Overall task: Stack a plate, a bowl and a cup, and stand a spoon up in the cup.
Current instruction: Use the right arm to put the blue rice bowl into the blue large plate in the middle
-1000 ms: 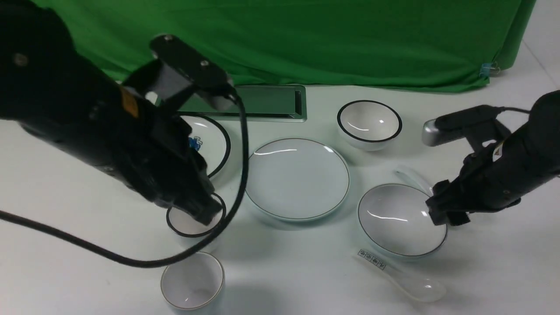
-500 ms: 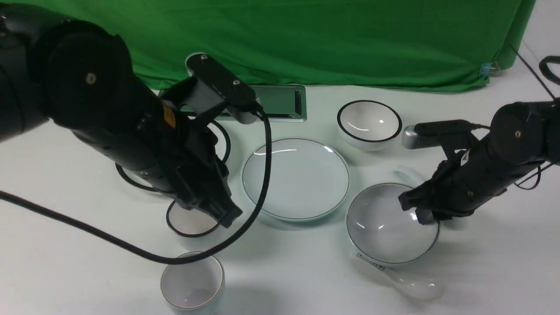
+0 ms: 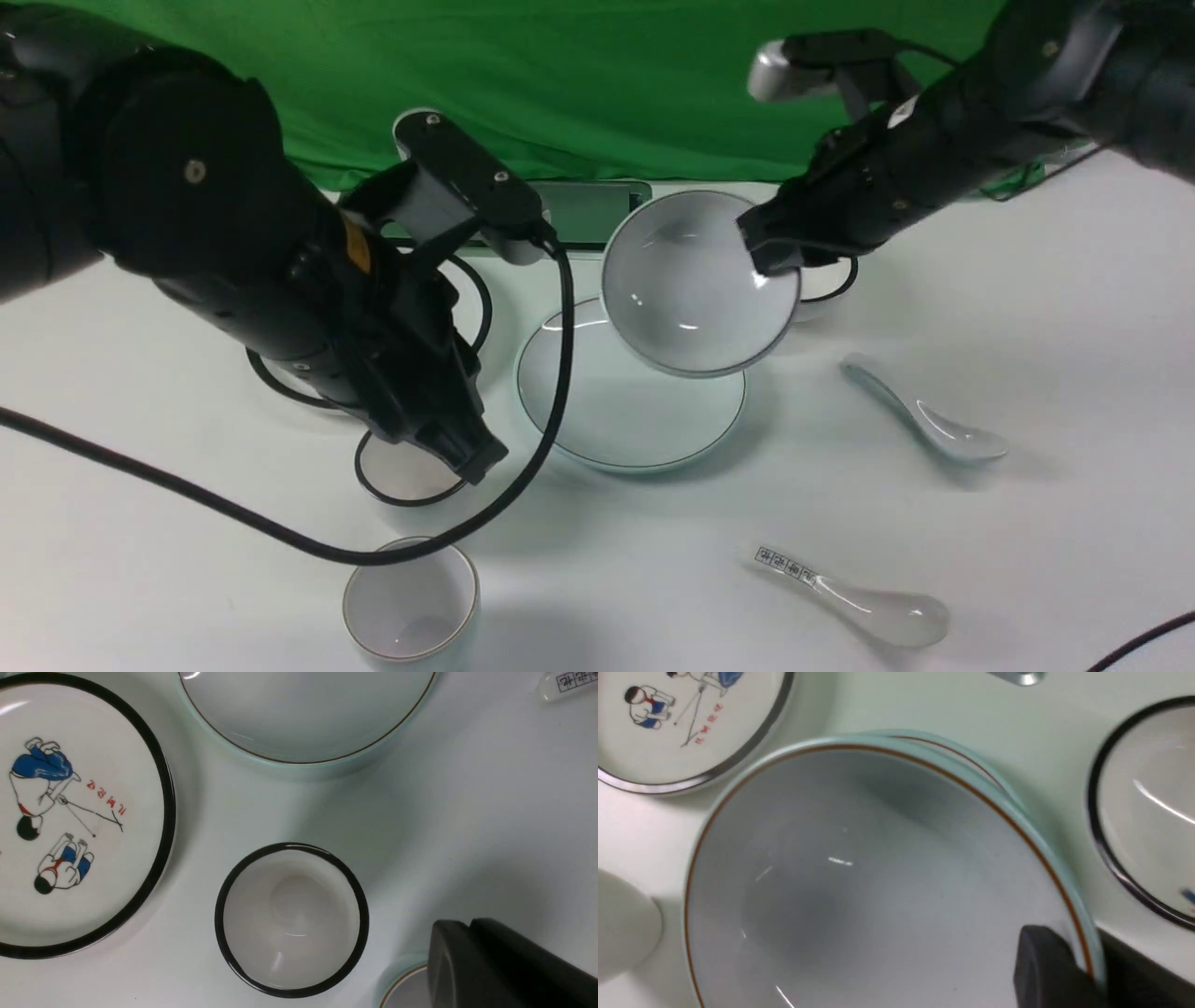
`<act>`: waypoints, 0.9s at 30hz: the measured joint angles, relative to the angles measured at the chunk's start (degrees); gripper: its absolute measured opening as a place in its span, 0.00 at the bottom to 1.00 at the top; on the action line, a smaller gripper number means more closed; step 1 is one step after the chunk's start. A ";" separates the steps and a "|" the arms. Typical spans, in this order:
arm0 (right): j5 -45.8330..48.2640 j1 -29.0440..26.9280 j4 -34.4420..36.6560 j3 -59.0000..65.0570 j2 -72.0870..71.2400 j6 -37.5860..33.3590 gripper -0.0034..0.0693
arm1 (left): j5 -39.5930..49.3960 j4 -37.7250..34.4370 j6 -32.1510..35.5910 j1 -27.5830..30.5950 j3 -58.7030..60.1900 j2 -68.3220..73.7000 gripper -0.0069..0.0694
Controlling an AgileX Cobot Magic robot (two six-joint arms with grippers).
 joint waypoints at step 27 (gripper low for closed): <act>18.03 1.89 -4.32 -18.10 14.00 3.10 0.64 | 13.38 4.75 -8.24 0.06 0.22 0.00 0.06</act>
